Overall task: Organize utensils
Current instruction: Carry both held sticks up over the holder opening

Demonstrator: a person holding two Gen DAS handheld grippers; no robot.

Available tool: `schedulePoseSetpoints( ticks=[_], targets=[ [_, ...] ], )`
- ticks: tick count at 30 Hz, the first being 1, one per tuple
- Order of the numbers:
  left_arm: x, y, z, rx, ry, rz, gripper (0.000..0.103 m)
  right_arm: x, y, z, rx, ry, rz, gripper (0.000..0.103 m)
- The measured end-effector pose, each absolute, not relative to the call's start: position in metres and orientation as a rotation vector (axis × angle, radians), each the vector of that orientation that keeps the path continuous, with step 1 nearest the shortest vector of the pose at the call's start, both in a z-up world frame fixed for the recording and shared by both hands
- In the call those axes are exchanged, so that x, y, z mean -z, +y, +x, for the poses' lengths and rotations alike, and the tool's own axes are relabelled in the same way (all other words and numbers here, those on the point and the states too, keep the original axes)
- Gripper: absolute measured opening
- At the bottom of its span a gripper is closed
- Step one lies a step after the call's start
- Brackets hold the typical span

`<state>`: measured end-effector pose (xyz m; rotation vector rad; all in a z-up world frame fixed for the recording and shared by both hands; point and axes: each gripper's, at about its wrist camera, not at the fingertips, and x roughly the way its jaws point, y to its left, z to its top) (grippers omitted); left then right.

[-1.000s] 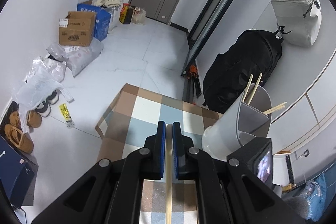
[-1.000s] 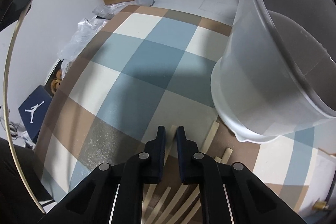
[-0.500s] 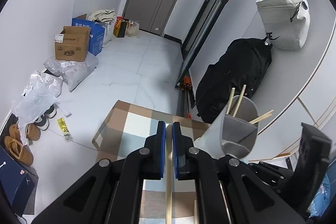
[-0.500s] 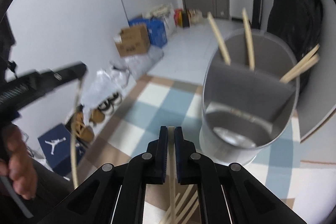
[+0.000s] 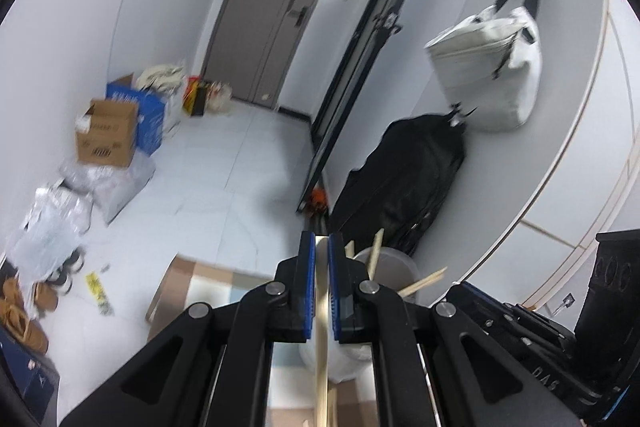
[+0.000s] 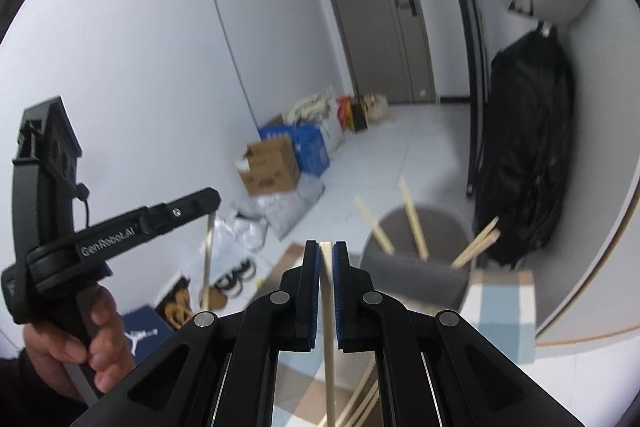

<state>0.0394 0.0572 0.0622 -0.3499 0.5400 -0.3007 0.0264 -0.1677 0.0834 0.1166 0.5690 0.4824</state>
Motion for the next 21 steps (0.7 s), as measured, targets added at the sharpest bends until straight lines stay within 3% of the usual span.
schedulePoseSetpoints(
  ticks=[11,21],
  targets=[
    [-0.115,0.022,0.063,0.371,0.365,-0.305,0.002,-0.152,-0.221,0.055,-0.434,0.393,0.18,0.006],
    [-0.118,-0.004,0.084,0.374,0.275,-0.281,0.002,-0.161,-0.241,0.095,-0.407,0.316,0.201,0.006]
  ],
)
